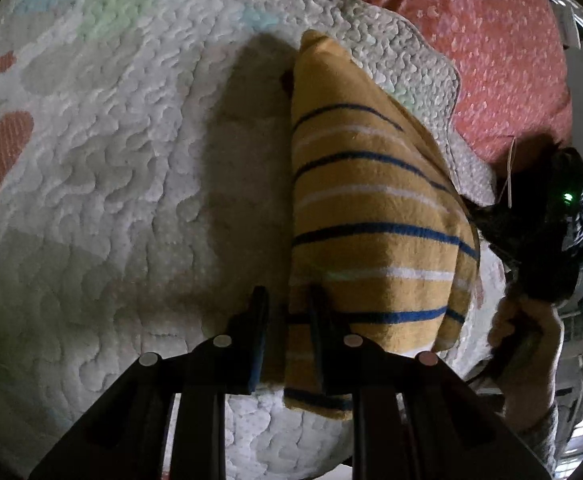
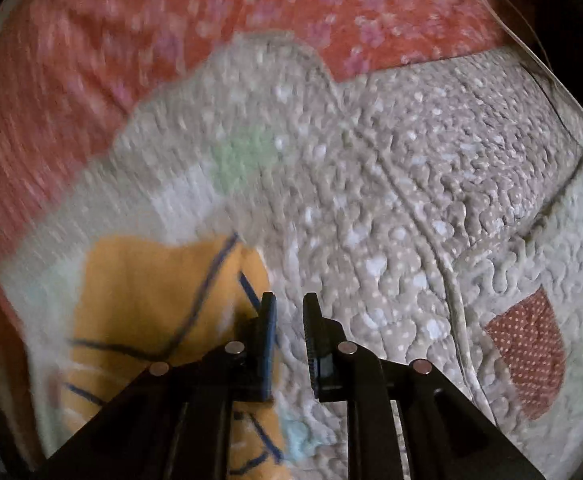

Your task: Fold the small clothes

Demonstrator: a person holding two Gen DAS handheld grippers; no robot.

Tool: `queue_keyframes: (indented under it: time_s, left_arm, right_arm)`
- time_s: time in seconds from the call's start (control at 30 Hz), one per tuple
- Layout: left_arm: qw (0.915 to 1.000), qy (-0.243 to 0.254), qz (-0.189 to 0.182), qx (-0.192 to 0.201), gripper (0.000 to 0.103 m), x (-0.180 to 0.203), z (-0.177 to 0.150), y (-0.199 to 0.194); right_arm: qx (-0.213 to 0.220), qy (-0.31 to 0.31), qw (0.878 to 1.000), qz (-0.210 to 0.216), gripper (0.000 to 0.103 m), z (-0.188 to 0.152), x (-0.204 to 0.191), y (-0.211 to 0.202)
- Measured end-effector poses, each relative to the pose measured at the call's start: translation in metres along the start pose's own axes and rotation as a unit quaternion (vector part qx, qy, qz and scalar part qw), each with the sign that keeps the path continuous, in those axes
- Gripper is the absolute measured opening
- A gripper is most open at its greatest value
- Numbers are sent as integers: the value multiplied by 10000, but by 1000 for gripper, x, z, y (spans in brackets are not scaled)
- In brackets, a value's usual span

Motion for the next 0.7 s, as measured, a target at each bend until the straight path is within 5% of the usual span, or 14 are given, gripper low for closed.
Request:
queue_keyframes:
  time_s: [0.13,0.33,0.53,0.7]
  left_arm:
    - [9995,-90,129,255,18,2,13,-6]
    - [9940,478,283,944,18,24,15,-26]
    - [9889,1120,751,624,29,40,7,-1]
    - [9948,746,625,284,52,21,14,5]
  right_arm:
    - [270,-314,9956,843,14,2,-27,-16]
    - [-440,13,9858,1620,15,-20,-49,15]
    - [-771,-204,9911,1069,15,-32,-47,39]
    - [-740,-296,9935,809,26,-32,-40,46]
Point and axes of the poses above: each gripper's, at about its wrist camera, not at the fingertips, and y roughly the way its jaws point, x to its right, z to its top, the point moved 5 cm from there along y, roughly the way its jaws point, and after that the axes turned 11 degrees about z, right-handed, at the moved point
